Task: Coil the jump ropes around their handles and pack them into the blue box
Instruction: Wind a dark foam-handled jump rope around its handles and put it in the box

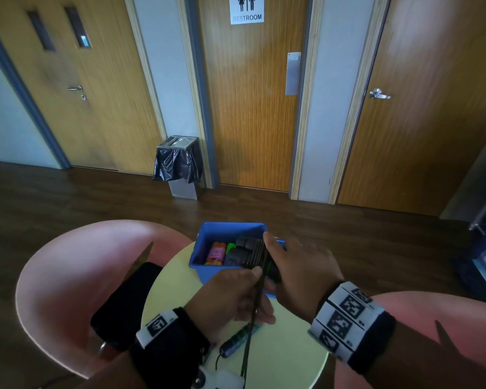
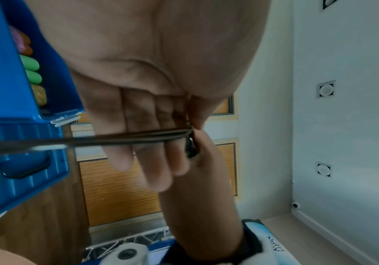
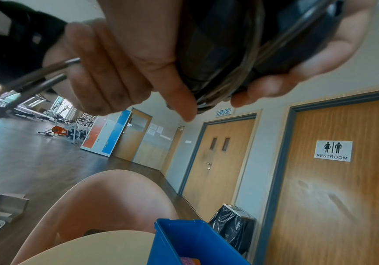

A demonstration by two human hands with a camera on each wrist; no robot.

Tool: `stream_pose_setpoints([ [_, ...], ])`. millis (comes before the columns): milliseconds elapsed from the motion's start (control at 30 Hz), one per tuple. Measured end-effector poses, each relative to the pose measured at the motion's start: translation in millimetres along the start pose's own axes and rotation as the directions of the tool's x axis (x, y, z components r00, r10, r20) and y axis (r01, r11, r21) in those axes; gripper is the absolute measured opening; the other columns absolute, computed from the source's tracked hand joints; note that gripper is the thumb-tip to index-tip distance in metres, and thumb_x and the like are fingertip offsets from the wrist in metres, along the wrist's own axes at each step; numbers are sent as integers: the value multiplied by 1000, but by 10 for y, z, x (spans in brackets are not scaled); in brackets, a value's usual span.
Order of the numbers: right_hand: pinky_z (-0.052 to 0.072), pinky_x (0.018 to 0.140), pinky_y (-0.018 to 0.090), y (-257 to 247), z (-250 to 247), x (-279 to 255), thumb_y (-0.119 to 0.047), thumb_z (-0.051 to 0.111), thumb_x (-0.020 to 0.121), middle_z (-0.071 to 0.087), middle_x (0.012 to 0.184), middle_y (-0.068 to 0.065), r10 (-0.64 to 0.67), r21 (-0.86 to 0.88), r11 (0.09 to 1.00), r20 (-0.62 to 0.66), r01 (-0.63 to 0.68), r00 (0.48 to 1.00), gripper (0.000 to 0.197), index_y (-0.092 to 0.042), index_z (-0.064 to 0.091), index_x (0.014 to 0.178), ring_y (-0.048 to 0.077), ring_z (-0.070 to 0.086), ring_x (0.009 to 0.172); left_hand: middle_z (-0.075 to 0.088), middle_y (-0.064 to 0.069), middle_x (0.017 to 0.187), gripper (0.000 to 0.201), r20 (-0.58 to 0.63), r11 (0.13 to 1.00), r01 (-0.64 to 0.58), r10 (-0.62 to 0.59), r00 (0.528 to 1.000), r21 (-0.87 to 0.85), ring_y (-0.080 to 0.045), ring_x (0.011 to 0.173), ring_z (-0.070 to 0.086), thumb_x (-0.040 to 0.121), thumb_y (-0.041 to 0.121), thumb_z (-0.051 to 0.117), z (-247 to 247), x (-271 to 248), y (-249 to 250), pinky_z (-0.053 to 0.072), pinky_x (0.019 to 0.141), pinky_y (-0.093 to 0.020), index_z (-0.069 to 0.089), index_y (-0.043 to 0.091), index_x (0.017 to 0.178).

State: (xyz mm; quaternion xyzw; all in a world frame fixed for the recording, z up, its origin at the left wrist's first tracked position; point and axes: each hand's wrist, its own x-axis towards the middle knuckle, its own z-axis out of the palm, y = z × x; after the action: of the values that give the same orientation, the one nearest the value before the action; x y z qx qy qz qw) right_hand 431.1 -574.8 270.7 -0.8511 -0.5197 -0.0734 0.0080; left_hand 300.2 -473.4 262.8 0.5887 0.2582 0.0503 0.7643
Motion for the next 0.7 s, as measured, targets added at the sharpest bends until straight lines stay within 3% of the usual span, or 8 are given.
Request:
stream_pose_setpoints([
  [67, 51, 74, 45, 11, -30, 1, -53, 67, 79, 63, 115, 12, 2, -7, 1000, -4, -2, 1000, 88, -24, 25, 150, 36, 64, 86, 57, -16, 54, 36, 26, 993, -49, 52, 998, -108, -29, 50, 60, 97, 30, 54, -3, 18, -19, 55, 77, -45, 69, 1, 81],
  [133, 52, 57, 44, 23, -21, -6, -50, 80, 61, 68, 90, 11, -3, -10, 1000, -65, 3, 998, 94, -19, 42, 141, 34, 63, 64, 53, -15, 53, 34, 40, 958, -11, 23, 999, -287, -27, 48, 56, 92, 27, 56, 30, 24, -59, 55, 68, -40, 65, -1, 75],
  [200, 51, 54, 43, 23, 9, -1, -48, 83, 55, 66, 84, 11, -22, -35, 999, -133, 18, 991, 96, -18, 47, 139, 33, 61, 59, 50, -11, 56, 31, 108, 879, 89, -43, 993, -468, -24, 48, 51, 89, 28, 59, 66, 19, -114, 51, 61, -34, 63, 3, 73],
  [300, 50, 54, 43, 2, -17, -10, -45, 81, 55, 65, 84, 11, -23, -50, 999, -145, 16, 989, 94, -18, 50, 140, 32, 60, 59, 36, 1, 46, 37, 292, 810, 227, -73, 954, -540, -11, 34, 36, 96, 42, 54, 62, 21, -173, 44, 48, -25, 64, 10, 79],
  [400, 50, 60, 44, -4, -61, -21, -47, 75, 67, 66, 95, 10, -2, -58, 998, -77, -3, 997, 91, -22, 38, 147, 32, 63, 68, 25, 4, 43, 39, 267, 852, 203, -78, 961, -482, -7, 31, 24, 94, 46, 49, 33, 56, -173, 35, 43, -20, 66, 14, 82],
  [533, 46, 85, 45, 60, -63, 23, -40, 55, 91, 53, 128, 11, -16, -26, 1000, 10, 16, 1000, 83, -22, 4, 155, 34, 59, 104, 44, -2, 57, 35, 75, 938, 56, -32, 997, -342, -13, 45, 43, 96, 35, 52, 76, 111, -108, 46, 52, -27, 64, 10, 76],
  [633, 51, 86, 43, 119, -83, 71, -37, 55, 89, 55, 128, 8, 40, 81, 996, 57, -45, 998, 78, -21, 9, 151, 32, 60, 106, 51, -7, 58, 38, -42, 986, -31, 24, 999, -166, -16, 46, 48, 102, 29, 46, 95, 160, -75, 47, 53, -28, 62, 7, 75],
  [700, 53, 75, 38, 175, -87, 109, -35, 56, 87, 60, 115, 3, 104, 174, 977, 120, -124, 987, 65, -23, 25, 142, 28, 63, 96, 50, -5, 54, 37, -66, 996, -77, 74, 995, -42, -17, 42, 44, 104, 26, 43, 111, 149, -85, 45, 50, -26, 57, 9, 74],
])
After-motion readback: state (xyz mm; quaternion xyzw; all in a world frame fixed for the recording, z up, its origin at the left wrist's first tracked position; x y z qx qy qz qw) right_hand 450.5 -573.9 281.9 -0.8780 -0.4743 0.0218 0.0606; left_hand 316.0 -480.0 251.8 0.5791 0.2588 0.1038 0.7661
